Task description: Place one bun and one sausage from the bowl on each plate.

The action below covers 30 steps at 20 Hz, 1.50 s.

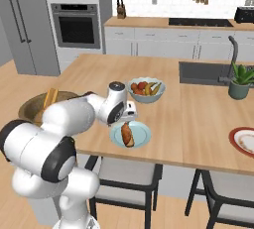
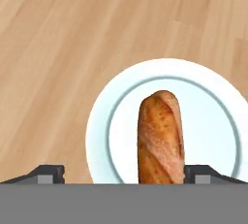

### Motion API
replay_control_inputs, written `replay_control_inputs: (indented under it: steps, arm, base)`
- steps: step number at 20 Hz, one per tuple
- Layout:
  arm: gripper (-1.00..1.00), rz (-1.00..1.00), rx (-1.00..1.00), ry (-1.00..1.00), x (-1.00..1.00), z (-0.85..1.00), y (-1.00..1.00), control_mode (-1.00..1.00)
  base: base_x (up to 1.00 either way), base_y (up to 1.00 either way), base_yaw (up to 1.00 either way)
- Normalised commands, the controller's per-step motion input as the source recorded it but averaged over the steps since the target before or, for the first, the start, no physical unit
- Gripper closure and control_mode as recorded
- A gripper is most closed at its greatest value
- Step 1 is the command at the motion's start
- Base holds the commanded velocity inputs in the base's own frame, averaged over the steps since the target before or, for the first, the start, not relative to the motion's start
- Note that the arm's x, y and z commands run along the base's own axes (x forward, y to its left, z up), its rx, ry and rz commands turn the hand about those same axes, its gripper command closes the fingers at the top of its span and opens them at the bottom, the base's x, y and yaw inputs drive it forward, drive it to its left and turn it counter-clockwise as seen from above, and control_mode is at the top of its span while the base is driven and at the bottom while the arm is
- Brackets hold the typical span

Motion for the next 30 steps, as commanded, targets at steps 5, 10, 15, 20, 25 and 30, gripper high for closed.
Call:
replay_control_inputs:
  steps: [5, 10, 15, 20, 25, 30]
  arm:
    - [-1.0, 0.0, 0.02, -0.13, -0.06, 0.64, 0.76, -1.0]
    - [-1.0, -0.01, 0.08, -0.07, 0.01, 0.45, 0.78, -1.0]
    - [-1.0, -0.07, 0.23, -0.02, 0.18, 0.26, 0.95, -1.0]
    - [-1.0, -0.01, 0.02, 0.0, 0.25, 0.2, 0.96, -1.0]
    - [-1.0, 0.0, -0.1, 0.12, 0.35, 0.14, 0.72, -1.0]
    - [-1.0, 0.0, -0.04, 0.06, 0.39, -0.03, 0.45, -1.0]
  base:
    - [0.0, 0.0, 0.0]
    - [0.0, 0.0, 0.0]
    - [0.0, 0.0, 0.0]
    - [0.0, 0.0, 0.0]
    - [0.0, 0.0, 0.0]
    - [0.0, 0.0, 0.0]
